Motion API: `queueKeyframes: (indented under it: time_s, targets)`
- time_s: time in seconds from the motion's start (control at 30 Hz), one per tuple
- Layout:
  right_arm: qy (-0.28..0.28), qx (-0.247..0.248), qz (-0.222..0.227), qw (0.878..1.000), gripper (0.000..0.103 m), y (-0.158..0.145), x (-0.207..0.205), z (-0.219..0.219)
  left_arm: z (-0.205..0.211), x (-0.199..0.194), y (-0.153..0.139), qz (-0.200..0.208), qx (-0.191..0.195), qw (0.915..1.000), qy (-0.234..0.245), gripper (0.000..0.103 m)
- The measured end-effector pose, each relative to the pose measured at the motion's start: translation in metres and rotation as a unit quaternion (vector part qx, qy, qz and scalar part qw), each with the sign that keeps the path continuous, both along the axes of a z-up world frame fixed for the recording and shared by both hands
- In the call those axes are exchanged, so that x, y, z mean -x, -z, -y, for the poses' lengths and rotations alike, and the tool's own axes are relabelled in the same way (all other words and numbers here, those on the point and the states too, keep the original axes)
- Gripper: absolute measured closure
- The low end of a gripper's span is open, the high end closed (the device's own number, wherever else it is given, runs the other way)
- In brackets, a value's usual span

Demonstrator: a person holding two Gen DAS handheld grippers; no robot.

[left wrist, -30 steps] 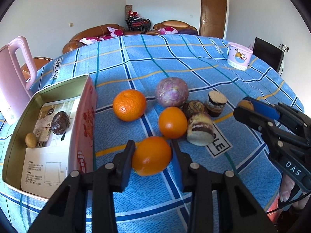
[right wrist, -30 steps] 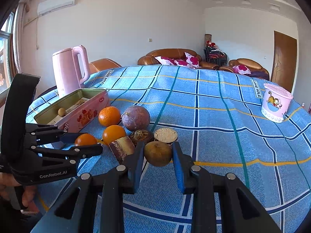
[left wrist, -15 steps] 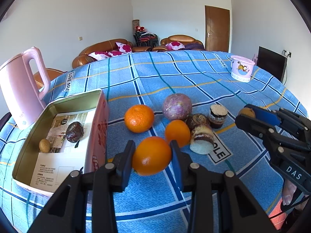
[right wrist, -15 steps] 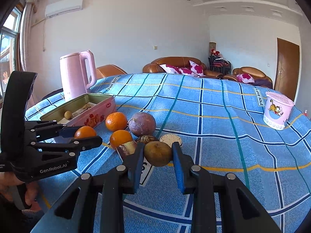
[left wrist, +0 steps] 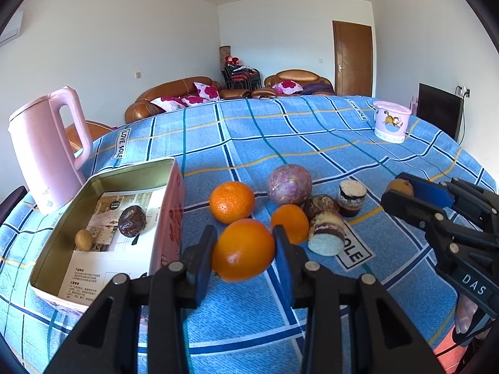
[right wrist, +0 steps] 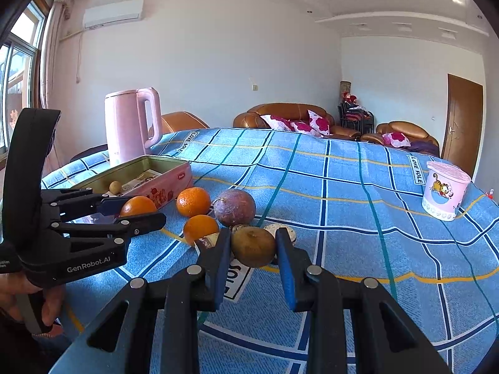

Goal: Organize fruits
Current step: 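Lift the orange with the left tool while the right tool lifts the brown fruit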

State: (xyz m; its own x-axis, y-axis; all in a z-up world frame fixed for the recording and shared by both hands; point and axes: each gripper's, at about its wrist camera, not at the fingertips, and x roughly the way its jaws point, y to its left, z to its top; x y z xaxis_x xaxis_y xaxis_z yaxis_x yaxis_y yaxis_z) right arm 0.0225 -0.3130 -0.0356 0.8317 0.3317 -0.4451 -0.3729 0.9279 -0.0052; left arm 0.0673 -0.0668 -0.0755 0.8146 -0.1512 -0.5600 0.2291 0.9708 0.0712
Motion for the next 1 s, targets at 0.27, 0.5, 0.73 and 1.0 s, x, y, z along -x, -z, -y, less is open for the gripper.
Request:
queueKeyframes:
  time_s: [0.27, 0.5, 0.73, 1.0]
  targets:
    - [-0.004, -0.004, 0.015, 1.0, 0.072, -0.001, 0.004, 0.001, 0.001, 0.006, -0.002, 0.021, -0.004, 0.9998, -0.006, 0.065]
    - [-0.007, -0.006, 0.026, 1.0, 0.072, -0.002, 0.007, 0.002, 0.001, 0.01, -0.004, 0.038, -0.007, 0.9992, -0.008, 0.065]
    - [-0.009, -0.007, 0.038, 0.999, 0.072, -0.003, 0.012, 0.002, 0.002, 0.014, -0.006, 0.053, -0.008, 0.9985, -0.011, 0.065]
    - [-0.012, -0.007, 0.048, 0.999, 0.072, -0.003, 0.015, 0.002, 0.002, 0.019, -0.007, 0.067, -0.009, 0.9976, -0.011, 0.065]
